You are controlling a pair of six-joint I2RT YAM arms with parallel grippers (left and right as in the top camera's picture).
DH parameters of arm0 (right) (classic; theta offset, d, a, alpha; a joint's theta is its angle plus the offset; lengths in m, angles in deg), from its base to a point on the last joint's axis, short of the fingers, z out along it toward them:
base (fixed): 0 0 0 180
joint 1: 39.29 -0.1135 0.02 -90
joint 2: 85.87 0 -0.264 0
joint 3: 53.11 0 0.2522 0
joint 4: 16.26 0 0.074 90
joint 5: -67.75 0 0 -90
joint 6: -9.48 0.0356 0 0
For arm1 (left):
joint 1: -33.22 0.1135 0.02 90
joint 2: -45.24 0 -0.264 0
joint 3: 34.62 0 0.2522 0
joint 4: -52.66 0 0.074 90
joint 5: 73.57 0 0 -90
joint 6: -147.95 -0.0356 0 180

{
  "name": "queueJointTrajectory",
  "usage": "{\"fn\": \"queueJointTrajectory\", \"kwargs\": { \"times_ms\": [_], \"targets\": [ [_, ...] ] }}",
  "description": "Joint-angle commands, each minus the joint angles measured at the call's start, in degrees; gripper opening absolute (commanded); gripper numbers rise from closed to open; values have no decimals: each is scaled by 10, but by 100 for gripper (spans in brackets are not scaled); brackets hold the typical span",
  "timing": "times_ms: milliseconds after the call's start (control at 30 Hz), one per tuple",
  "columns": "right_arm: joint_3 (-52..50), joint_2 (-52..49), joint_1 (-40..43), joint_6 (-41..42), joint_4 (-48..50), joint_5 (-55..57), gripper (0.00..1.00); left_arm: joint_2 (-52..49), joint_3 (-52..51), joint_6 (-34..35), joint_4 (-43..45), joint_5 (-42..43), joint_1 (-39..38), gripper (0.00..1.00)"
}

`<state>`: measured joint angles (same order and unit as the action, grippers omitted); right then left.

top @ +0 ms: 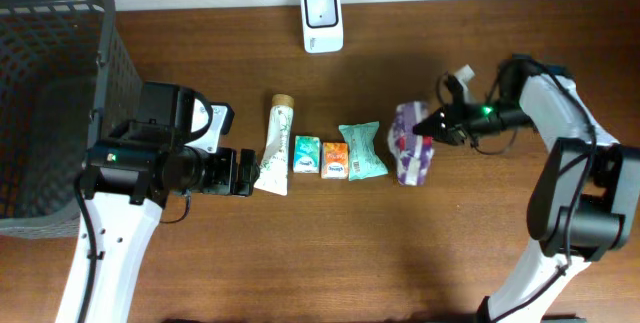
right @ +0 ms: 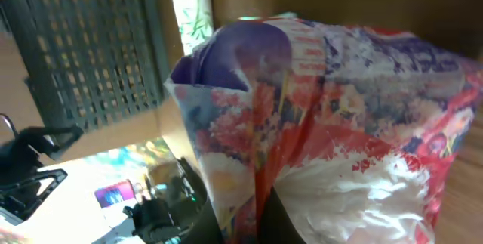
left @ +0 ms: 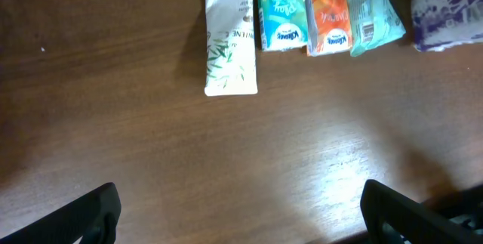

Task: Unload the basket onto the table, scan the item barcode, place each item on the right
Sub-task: 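Grasp the red floral tissue pack with the right gripper and lift it, then move the red pack right and set it down on the table, then regrasp the red pack with the right gripper and raise it to the white scanner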

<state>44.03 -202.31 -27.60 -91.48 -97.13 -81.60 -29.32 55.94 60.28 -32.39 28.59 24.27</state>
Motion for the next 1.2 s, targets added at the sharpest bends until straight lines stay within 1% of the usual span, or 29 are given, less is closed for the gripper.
{"fn": "queueJointTrajectory", "kwargs": {
  "times_ms": [0, 33, 67, 100, 133, 167, 200, 233, 267, 333, 367, 433, 467, 567, 600, 633, 667, 700, 833, 900, 933, 967, 1033, 1100, 1133, 1167],
  "targets": [
    [2, 7, 58, 18, -24, 92, 22, 3, -1, -13, 1, 0, -2, 99],
    [20, 7, 75, 18, -44, 150, 41, 3, -1, -13, 1, 0, -2, 99],
    [45, 7, 85, 18, -69, 198, 54, 3, -1, -13, 1, 0, -2, 99],
    [78, 7, 87, 31, -97, 229, 61, 3, -1, -13, 1, 0, -2, 99],
    [101, 7, 86, 31, -112, 235, 65, 3, -1, -13, 1, 0, -2, 99],
    [123, 7, 86, 31, -123, 239, 73, 3, -1, -13, 1, 0, -2, 99],
    [141, 7, 87, 31, -131, 241, 93, 3, -1, -13, 1, 0, -2, 99],
    [151, 7, 87, 31, -128, 243, 99, 3, -1, -13, 1, 0, -2, 99],
    [151, 7, 87, 31, -123, 257, 99, 3, -1, -13, 1, 0, -2, 99],
    [151, 7, 87, 31, -106, 328, 99, 3, -1, -13, 1, 0, -2, 99],
    [151, 7, 87, 45, -94, 365, 99, 3, -1, -13, 1, 0, -2, 99],
    [149, 7, 87, 133, -61, 469, 99, 3, -1, -13, 1, 0, -2, 99],
    [146, 7, 87, 143, -57, 479, 99, 3, -1, -13, 1, 0, -2, 99],
    [136, 0, 87, 142, -58, 469, 99, 3, -1, -13, 1, 0, -2, 99],
    [136, -6, 87, 125, -65, 444, 99, 3, -1, -13, 1, 0, -2, 99],
    [135, -19, 86, 85, -78, 392, 99, 3, -1, -13, 1, 0, -2, 99],
    [135, -34, 85, 67, -94, 340, 99, 3, -1, -13, 1, 0, -2, 99],
    [134, -44, 82, 67, -102, 313, 98, 3, -1, -13, 1, 0, -2, 99],
    [110, -52, 11, 67, -103, 283, 96, 3, -1, -13, 1, 0, -2, 99],
    [110, -52, -44, 70, -91, 200, 83, 3, -1, -13, 1, 0, -2, 99],
    [110, -52, -67, 93, -70, 189, 83, 3, -1, -13, 1, 0, -2, 99],
    [112, -52, -83, 129, -41, 190, 84, 3, -1, -13, 1, 0, -2, 99],
    [134, -51, -82, 134, -47, 195, 85, 3, -1, -13, 1, 0, -2, 99],
    [179, -51, -53, 127, -92, 307, 92, 3, -1, -13, 1, 0, -2, 99],
    [198, -51, -37, 108, -109, 354, 94, 3, -1, -13, 1, 0, -2, 99],
    [210, -51, -19, 97, -114, 386, 94, 3, -1, -13, 1, 0, -2, 99]
  ]
}}
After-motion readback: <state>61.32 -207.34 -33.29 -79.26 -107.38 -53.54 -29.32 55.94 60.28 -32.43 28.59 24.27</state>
